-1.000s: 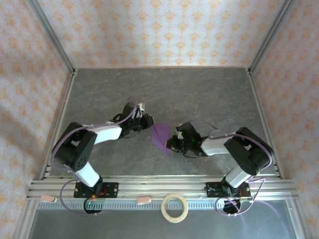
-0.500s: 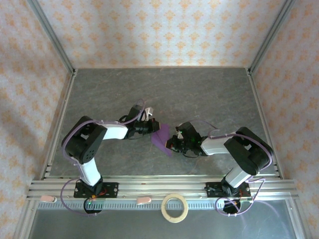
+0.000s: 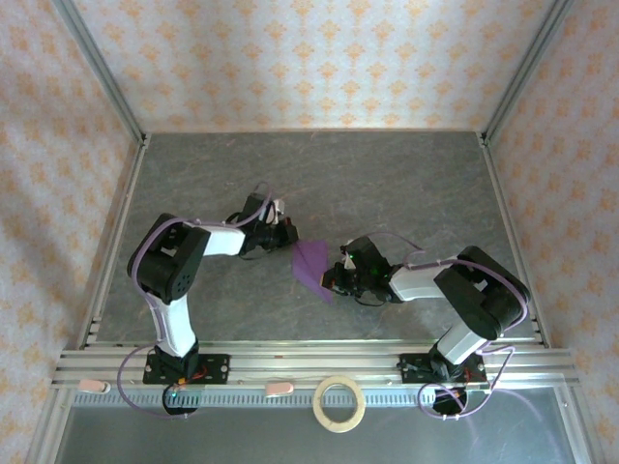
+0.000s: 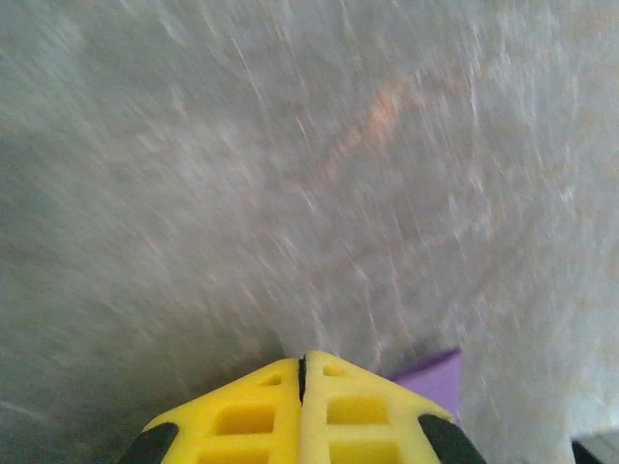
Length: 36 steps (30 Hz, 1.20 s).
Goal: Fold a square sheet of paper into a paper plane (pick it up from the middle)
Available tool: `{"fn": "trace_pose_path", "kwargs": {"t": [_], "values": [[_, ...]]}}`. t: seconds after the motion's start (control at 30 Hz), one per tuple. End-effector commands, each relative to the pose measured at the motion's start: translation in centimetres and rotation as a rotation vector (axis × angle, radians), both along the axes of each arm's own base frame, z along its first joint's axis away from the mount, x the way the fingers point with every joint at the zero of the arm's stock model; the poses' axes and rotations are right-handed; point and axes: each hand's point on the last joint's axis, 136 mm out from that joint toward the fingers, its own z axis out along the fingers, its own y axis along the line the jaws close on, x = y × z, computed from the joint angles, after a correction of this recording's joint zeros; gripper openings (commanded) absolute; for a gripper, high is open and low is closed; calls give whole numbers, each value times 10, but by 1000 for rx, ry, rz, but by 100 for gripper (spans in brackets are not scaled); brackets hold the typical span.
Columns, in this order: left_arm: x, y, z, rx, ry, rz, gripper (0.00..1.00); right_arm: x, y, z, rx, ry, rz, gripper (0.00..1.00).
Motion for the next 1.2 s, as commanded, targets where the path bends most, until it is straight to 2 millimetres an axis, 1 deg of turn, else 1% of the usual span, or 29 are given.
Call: {"fn": "trace_pose_path", "kwargs": {"t": [0.0,0.07,0.17,0.2,0.27,0.33,0.37,0.43,0.5,0.57,0.63,0.7,0.8,0.9,1.03,1.17], "values": [[7,19,7,89,-24,56,7,-31,-33,-42,-183,150,16,0],[7,22,24,82,-62,81,10,-23,-25,-30,-151,116,18,0],[1,21,55,41,-135,96,12,-7,-10,2,-72,40,15,1],[-3,17,64,28,-163,86,13,-3,-4,15,-37,16,16,5],[-12,2,79,7,-221,34,15,0,2,35,18,-11,15,13],[-23,-19,84,-4,-254,-51,16,-1,1,45,42,-20,3,20],[-27,-29,82,-3,-253,-91,16,-3,-1,46,47,-13,-8,23],[-34,-47,70,4,-229,-165,15,-11,-6,47,59,13,-26,30],[-39,-59,56,12,-191,-212,15,-19,-14,44,61,40,-55,36],[-41,-67,45,17,-164,-240,15,-25,-24,38,37,68,-92,36],[-42,-72,37,20,-147,-262,15,-34,-29,34,30,93,-93,36],[-43,-71,28,38,-127,-262,15,-40,-30,32,43,122,-97,37],[-44,-64,9,82,-88,-245,14,-48,-26,29,51,156,-86,38],[-50,-58,-7,112,-49,-234,14,-55,-22,24,46,194,-66,39],[-58,-52,-20,121,-9,-219,13,-59,-23,16,25,221,-77,39],[-63,-48,-27,129,13,-211,13,-62,-23,10,19,245,-82,39]]}}
